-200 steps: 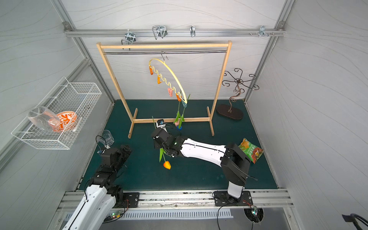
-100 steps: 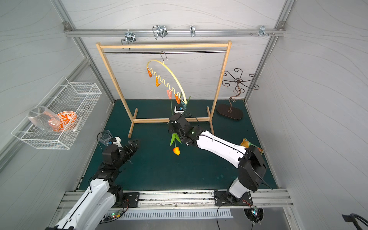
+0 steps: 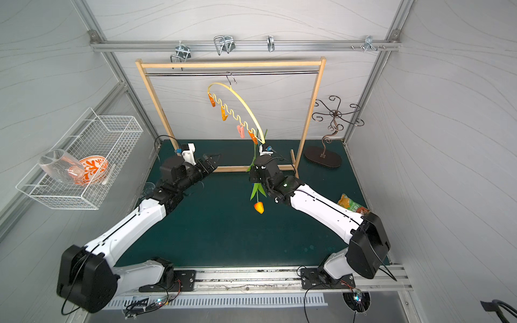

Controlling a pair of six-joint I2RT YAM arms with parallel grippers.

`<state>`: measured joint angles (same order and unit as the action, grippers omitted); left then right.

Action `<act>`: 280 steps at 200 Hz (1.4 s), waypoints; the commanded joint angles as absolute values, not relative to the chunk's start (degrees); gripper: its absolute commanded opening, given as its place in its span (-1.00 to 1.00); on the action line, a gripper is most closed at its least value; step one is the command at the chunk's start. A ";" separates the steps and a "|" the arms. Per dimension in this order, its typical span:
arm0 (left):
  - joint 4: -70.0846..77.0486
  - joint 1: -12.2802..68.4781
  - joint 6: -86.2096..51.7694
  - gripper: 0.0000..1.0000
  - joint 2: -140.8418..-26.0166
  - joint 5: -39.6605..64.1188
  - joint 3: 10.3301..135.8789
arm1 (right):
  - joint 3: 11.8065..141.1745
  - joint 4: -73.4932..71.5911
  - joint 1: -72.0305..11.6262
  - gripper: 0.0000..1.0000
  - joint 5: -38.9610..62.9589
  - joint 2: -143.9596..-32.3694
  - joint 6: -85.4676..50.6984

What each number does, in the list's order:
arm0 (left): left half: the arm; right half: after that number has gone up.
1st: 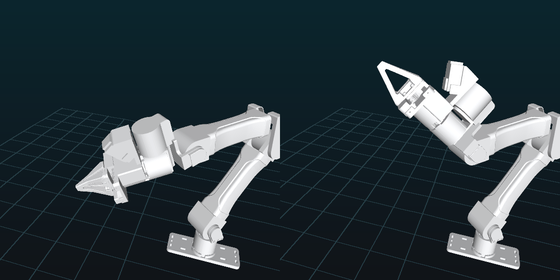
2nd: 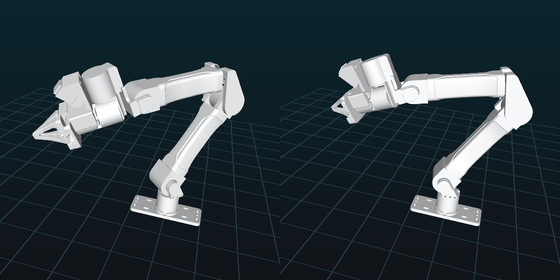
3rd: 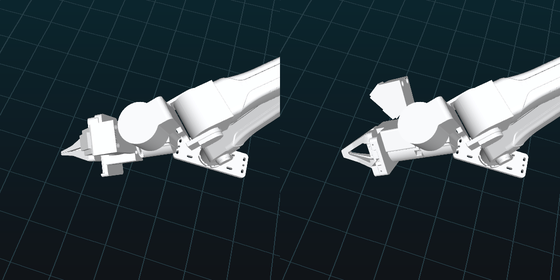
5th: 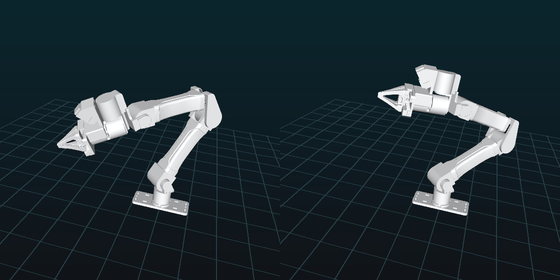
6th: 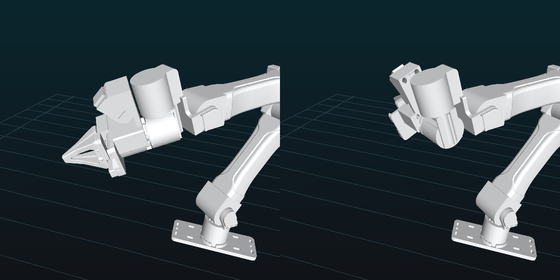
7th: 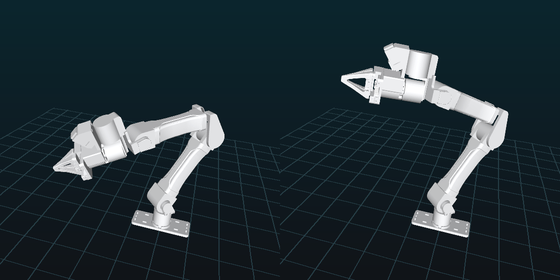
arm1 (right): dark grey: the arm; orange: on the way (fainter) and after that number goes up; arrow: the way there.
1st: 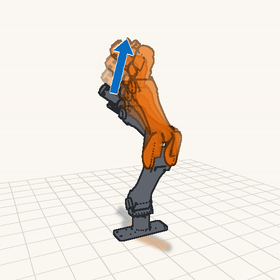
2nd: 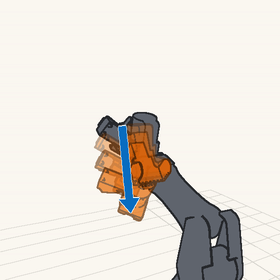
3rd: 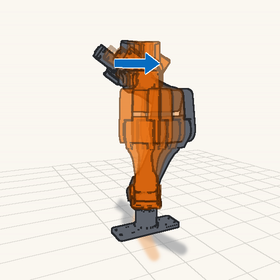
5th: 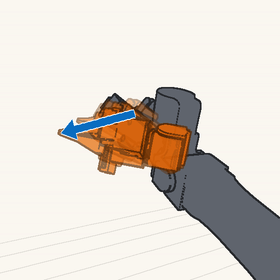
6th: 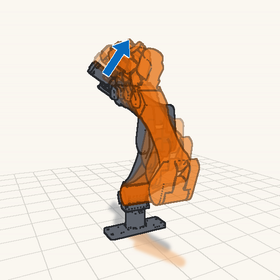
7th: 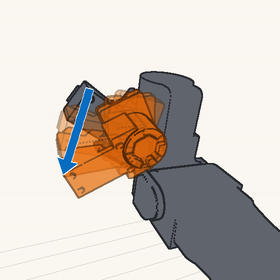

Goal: Dry the flowers on a clothes hanger
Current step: Open the clamp at the hanger.

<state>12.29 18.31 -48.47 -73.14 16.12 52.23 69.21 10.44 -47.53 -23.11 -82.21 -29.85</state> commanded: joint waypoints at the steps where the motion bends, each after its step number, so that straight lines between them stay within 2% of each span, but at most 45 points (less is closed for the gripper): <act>1: 18.94 19.13 -46.31 0.75 -78.32 21.31 59.02 | 68.89 9.93 -46.14 -1.00 -22.16 -78.66 -27.60; 29: 23.05 20.11 -42.61 0.70 -84.14 25.74 64.51 | 68.13 9.17 -45.29 -1.00 -20.01 -76.92 -25.83; 87: 33.28 20.57 -36.06 0.66 -87.33 24.50 65.11 | 68.06 9.05 -43.99 -1.00 -17.90 -76.14 -22.03; 137: 33.68 20.65 -31.17 0.64 -91.20 26.84 69.50 | 67.59 9.00 -43.29 -1.00 -15.83 -74.91 -20.42; 203: 27.23 24.82 -17.24 0.57 -91.94 15.72 75.04 | 66.86 9.38 -42.55 -1.00 -15.56 -73.76 -19.21; 253: 28.28 25.40 -16.63 0.46 -93.40 11.13 75.46 | 66.60 10.02 -42.39 -1.00 -15.64 -72.90 -19.27; 280: 27.77 25.40 -17.14 0.33 -94.51 10.95 77.12 | 66.36 10.17 -42.37 -1.00 -15.89 -72.47 -18.92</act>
<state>26.24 25.58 -18.33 -93.17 12.91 72.99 66.94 9.89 -42.72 -15.75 -74.43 -19.84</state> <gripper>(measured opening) 0.681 0.041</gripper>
